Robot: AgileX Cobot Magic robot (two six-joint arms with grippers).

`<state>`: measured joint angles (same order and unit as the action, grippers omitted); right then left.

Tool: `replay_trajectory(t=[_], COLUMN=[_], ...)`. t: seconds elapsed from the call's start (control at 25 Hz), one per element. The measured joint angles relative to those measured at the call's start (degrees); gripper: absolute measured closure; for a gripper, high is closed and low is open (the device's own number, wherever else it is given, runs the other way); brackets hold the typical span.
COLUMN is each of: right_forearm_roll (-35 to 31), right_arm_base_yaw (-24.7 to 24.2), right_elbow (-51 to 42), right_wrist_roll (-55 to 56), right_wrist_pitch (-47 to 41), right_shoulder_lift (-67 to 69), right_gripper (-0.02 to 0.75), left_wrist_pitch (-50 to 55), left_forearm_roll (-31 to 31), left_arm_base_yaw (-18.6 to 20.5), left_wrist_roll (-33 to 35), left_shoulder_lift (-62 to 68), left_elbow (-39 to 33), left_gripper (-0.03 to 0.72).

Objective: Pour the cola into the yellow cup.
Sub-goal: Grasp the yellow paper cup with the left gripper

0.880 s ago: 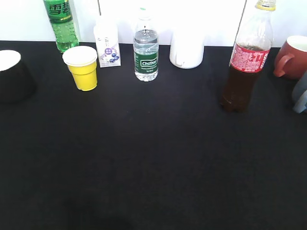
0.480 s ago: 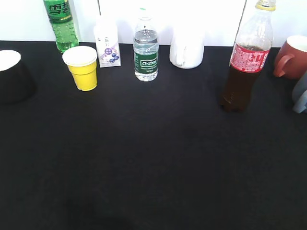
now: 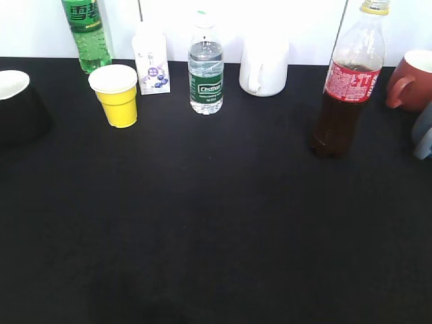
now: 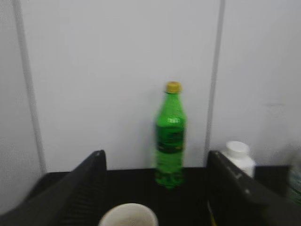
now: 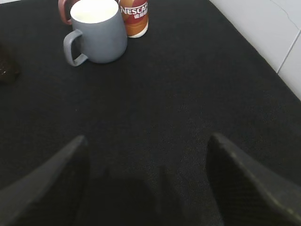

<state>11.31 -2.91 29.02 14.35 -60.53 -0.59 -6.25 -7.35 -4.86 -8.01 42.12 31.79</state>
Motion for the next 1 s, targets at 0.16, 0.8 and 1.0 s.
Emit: replay_trajectory(t=[0.16,0.8,1.0], right_forearm_roll=[0.0,0.0,0.0], right_arm_base_yaw=[0.0,0.0,0.0], right_elbow=[0.0,0.0,0.0], right_wrist_roll=[0.0,0.0,0.0], right_wrist_pitch=[0.0,0.0,0.0], right_shoulder_lift=[0.0,0.0,0.0], right_gripper=[0.153,0.153,0.153], left_wrist_pitch=[-5.8,-57.12,-56.43], left_forearm_roll=[0.0,3.07,4.46], left_arm_base_yaw=[-11.51,-14.54,-13.89], left_wrist_roll=[0.0,-1.07,-1.11], left_shoulder_lift=[13.15,57.88,69.34], left_elbow=[-0.06,-9.81,1.15], left_gripper=[0.185,0.017,0.013])
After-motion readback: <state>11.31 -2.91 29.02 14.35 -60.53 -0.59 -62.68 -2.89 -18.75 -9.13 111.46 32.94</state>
